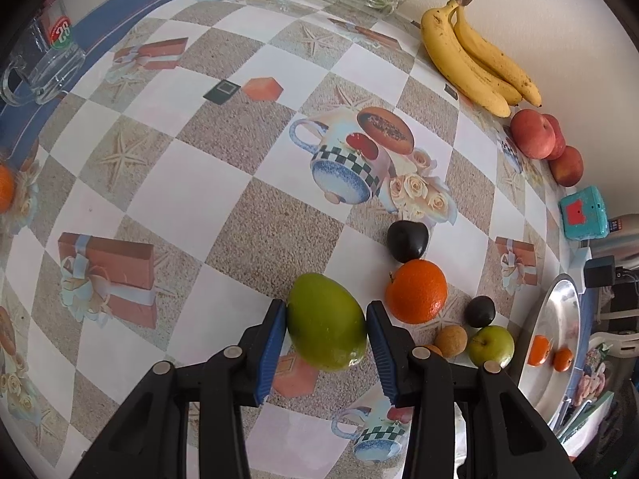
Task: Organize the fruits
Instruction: 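Close the right gripper on the dark plum while the left gripper holds the green fruit, then carry the green fruit and the dark plum over the steel plate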
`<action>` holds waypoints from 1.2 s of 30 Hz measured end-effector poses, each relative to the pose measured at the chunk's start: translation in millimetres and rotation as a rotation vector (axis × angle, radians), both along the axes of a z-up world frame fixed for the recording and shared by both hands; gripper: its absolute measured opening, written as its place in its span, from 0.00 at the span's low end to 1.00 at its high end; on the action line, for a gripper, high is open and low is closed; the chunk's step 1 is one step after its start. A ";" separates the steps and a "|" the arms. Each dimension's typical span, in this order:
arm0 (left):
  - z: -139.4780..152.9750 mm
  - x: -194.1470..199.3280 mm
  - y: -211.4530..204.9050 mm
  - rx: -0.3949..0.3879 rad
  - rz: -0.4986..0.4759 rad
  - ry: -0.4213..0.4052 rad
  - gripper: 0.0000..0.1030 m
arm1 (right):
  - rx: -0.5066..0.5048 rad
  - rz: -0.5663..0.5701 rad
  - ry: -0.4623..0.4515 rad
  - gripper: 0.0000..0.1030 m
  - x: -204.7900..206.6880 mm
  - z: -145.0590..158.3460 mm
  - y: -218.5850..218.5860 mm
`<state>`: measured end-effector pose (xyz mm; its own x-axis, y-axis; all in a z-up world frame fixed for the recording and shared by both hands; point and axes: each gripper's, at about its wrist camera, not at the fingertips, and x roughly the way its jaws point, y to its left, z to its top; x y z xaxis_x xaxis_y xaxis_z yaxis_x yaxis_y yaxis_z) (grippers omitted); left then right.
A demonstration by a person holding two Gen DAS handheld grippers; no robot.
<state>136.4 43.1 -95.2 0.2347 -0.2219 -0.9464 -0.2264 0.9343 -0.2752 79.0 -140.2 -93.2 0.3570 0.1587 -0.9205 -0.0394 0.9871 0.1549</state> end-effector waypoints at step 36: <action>64.3 -8.3 -16.3 -0.063 -0.023 -0.169 0.43 | 0.080 -0.125 -0.147 0.26 -13.9 60.4 -41.8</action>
<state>128.1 26.8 -30.9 0.3831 -0.2869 -0.8780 -0.1507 0.9184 -0.3658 65.1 -182.0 -32.8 0.5078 0.1754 -0.8434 0.0551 0.9704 0.2350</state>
